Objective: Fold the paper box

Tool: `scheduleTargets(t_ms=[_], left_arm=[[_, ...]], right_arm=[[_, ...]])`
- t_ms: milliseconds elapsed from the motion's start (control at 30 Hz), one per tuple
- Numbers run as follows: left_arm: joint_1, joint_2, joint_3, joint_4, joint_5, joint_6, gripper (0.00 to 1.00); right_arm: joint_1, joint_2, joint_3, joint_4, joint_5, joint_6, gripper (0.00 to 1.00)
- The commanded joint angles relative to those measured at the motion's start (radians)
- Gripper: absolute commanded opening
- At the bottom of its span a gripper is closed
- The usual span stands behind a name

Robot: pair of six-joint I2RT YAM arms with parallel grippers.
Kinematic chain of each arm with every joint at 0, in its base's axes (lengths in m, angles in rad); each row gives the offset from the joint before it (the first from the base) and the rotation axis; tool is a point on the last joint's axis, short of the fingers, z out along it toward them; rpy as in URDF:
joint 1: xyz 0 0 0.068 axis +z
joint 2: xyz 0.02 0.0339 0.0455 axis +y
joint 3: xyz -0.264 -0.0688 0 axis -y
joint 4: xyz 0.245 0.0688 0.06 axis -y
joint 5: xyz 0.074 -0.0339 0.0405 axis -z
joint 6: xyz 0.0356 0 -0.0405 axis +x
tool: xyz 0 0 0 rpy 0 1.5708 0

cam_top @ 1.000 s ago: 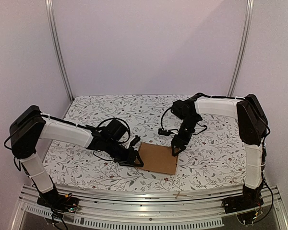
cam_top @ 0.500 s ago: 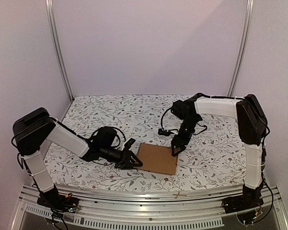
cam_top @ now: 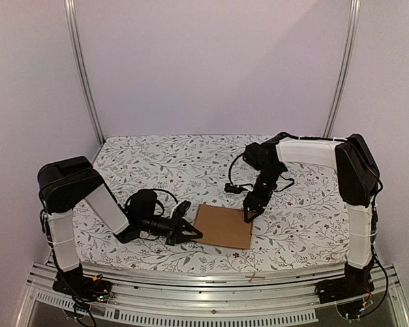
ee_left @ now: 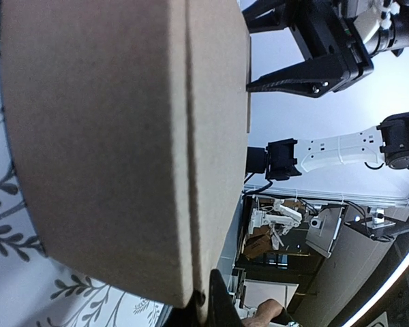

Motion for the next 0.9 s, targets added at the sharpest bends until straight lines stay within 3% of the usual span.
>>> scheduleTargets(t_ms=[0,167,233,367,500,700,767,867], left_arm=[[0.007,0.084,-0.008,0.167,-0.003,-0.089,0.0],[0.009,0.16,-0.024,0.356,-0.003,-0.16,0.01],[0.012,0.174,-0.032,0.389,-0.009,-0.173,0.17],[0.023,0.115,-0.076,0.312,-0.031,-0.13,0.34],[0.027,-0.088,-0.091,-0.094,-0.076,0.057,0.54],[0.015,-0.404,0.064,-0.972,-0.366,0.524,0.59],[0.007,-0.454,0.097,-1.124,-0.463,0.594,0.59],[-0.018,-0.497,0.108,-1.192,-0.561,0.655,0.59]], right_arm=[[0.008,0.073,-0.022,0.02,0.077,-0.001,0.57],[0.007,0.072,-0.024,0.019,0.078,-0.003,0.57],[0.007,0.073,-0.024,0.019,0.079,-0.003,0.57],[0.006,0.071,-0.021,0.018,0.082,-0.001,0.57],[-0.002,0.062,-0.014,0.013,0.058,0.007,0.57],[-0.024,0.041,-0.004,-0.009,0.018,0.017,0.58],[-0.032,0.023,0.001,-0.014,0.004,0.018,0.59],[-0.038,0.0,0.013,-0.027,-0.011,0.019,0.6]])
